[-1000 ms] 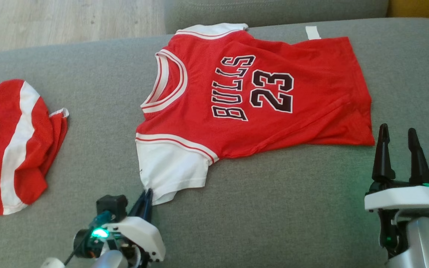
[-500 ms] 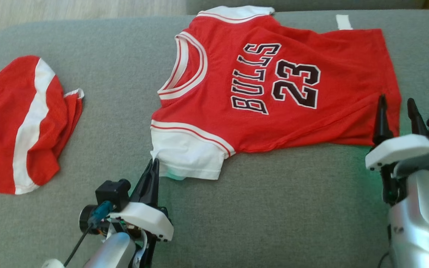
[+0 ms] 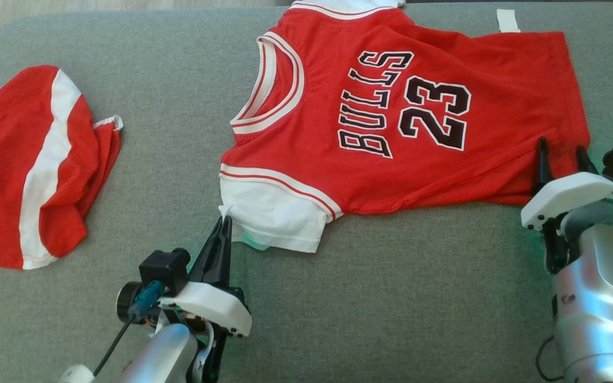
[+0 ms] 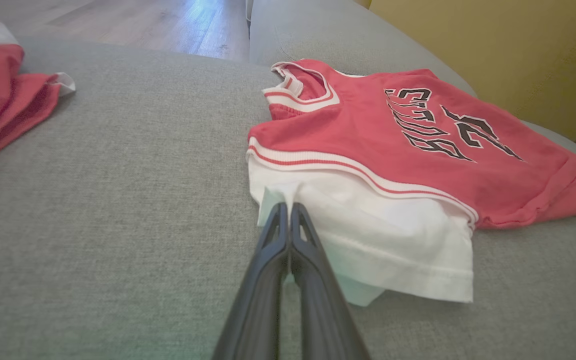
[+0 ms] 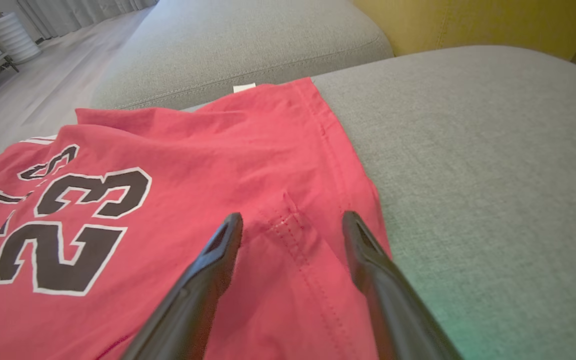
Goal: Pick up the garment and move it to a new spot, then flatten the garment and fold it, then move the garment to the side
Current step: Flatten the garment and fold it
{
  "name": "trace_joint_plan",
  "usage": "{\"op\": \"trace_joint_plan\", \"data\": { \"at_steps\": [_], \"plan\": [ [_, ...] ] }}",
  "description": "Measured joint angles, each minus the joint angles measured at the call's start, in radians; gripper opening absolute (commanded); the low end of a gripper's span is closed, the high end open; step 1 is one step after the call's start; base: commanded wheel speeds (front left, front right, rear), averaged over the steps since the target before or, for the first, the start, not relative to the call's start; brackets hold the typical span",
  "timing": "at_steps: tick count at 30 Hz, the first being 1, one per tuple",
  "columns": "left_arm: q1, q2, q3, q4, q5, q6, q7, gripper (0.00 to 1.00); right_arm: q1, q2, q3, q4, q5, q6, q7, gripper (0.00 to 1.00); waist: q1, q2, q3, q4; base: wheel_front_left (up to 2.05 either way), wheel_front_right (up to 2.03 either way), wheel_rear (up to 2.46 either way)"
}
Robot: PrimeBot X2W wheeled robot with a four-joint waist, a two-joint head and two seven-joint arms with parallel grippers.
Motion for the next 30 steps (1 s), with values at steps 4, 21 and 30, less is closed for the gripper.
{"op": "trace_joint_plan", "data": {
  "at_steps": [4,21,30],
  "plan": [
    [-0.002,0.0,-0.005,0.001,0.0,0.0,0.0,0.0,-0.025,0.0,-0.009,0.04,-0.011,0.0,-0.014,1.0,-0.0001,0.0,0.008,-0.001,0.0,0.0,0.0],
    [-0.02,0.0,-0.02,0.001,0.0,0.001,0.001,0.0,-0.09,-0.015,-0.004,0.159,-0.046,0.0,-0.071,0.0,0.0,0.0,0.024,0.009,0.0,0.0,0.0],
    [-0.019,0.005,-0.018,0.004,-0.003,0.006,-0.001,0.0,-0.095,-0.016,0.017,0.171,-0.077,0.0,-0.133,0.0,0.0,0.0,-0.007,-0.003,0.0,0.0,0.0]
  ]
}}
